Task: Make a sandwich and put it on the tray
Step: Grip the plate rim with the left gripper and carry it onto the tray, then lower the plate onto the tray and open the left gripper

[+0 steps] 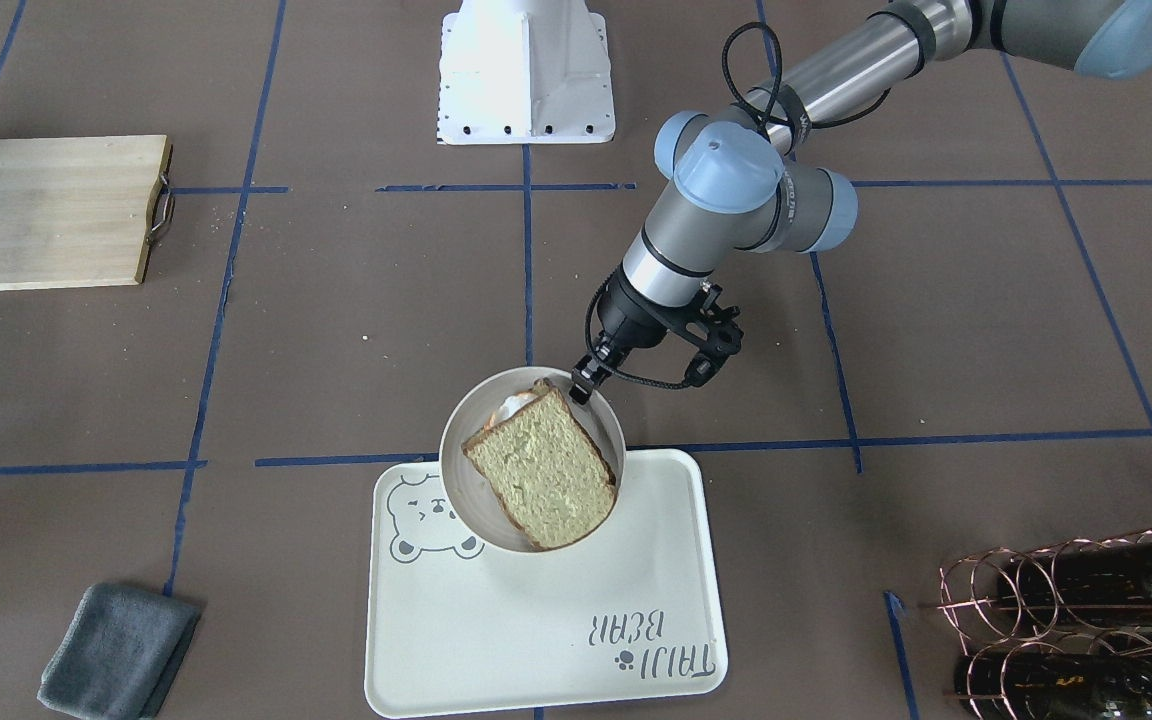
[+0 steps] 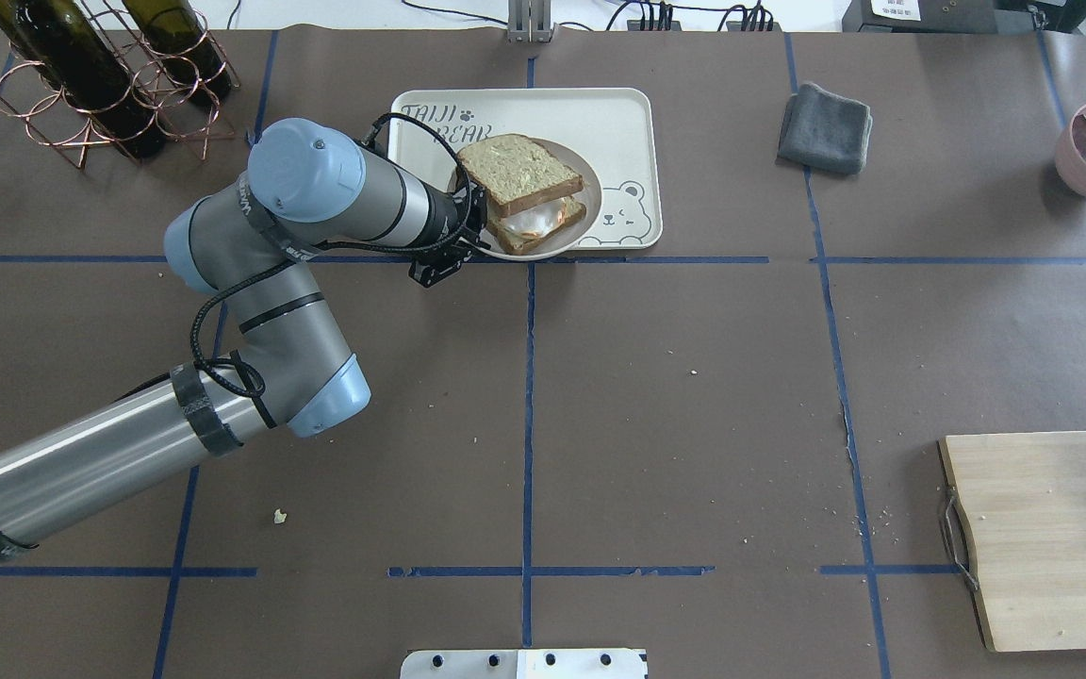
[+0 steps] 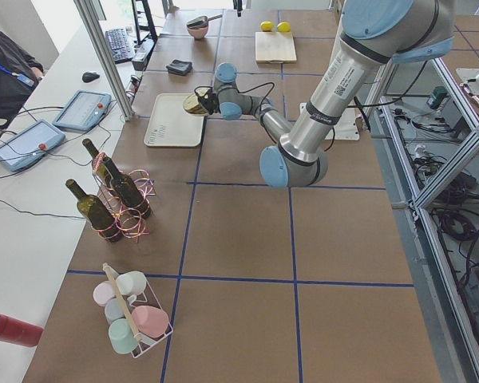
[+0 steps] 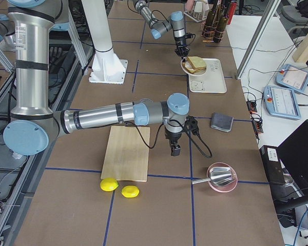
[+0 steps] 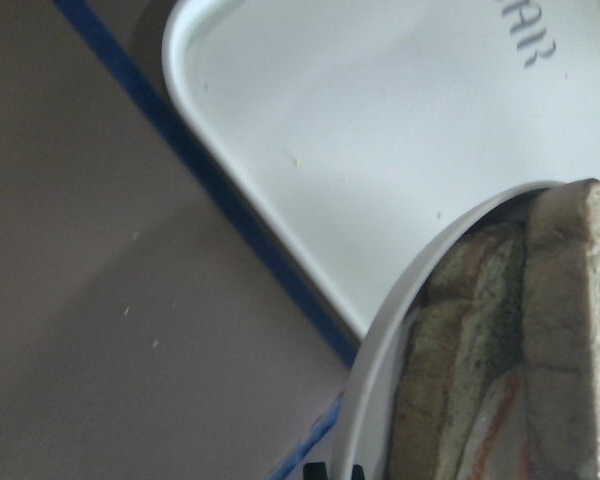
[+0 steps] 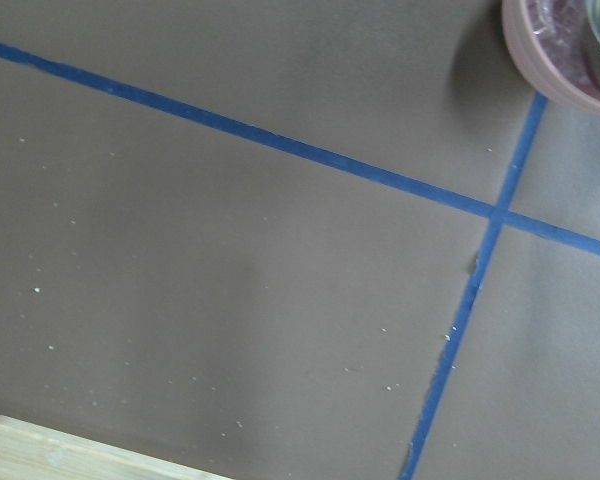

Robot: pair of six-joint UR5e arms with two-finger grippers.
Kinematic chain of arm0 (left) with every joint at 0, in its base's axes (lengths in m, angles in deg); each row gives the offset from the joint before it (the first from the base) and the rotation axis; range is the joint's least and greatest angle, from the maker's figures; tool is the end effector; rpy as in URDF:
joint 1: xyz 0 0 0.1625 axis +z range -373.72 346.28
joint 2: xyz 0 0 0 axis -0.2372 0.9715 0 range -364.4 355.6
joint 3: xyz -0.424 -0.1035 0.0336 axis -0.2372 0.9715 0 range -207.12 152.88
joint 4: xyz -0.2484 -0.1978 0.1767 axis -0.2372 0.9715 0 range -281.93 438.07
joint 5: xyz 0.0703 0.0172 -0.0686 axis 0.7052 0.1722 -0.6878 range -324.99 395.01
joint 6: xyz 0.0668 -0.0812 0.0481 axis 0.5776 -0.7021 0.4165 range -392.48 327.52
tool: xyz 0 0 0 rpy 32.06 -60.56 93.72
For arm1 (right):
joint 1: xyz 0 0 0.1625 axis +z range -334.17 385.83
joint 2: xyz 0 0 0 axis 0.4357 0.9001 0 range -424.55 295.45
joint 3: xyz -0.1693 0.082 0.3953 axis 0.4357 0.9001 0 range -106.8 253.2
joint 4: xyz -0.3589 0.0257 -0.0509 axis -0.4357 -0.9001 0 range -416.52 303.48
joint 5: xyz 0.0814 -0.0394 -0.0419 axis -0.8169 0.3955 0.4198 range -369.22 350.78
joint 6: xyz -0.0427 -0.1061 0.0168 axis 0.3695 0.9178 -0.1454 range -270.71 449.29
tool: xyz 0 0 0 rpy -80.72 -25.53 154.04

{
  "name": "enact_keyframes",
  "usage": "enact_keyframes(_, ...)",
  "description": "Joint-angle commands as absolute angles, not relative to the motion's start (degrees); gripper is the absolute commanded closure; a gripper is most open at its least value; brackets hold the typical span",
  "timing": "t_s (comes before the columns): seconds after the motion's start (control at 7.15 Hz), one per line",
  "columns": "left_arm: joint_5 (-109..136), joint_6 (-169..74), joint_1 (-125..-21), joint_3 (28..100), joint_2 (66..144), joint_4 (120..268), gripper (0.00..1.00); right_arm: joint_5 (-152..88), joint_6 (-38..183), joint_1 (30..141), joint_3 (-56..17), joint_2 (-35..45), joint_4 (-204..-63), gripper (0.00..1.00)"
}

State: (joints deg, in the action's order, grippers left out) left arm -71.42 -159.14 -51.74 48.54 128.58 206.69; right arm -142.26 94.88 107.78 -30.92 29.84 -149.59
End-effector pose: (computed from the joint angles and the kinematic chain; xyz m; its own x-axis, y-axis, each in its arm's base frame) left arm 0.5179 -0.5325 0.2716 0.0142 -0.7380 -0.6746 0.4908 0.5929 -0.6383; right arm -0.0034 -0.4121 0.6142 0.6957 -0.2758 0.6633 0.2077 0.9611 0.1818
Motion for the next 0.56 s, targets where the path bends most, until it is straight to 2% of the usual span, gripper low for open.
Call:
enact_keyframes(0.0,-66.08,-165.79,-52.39,39.01,132.69,211.73,1.0,-145.63,95.88,110.21,-30.16,30.2,-149.08,0.0)
enact_keyframes(0.42,-64.84,-166.42,-52.3,33.36,135.43,214.21,1.0,-145.63,95.62,110.38,-30.16,31.78,-149.07,0.0)
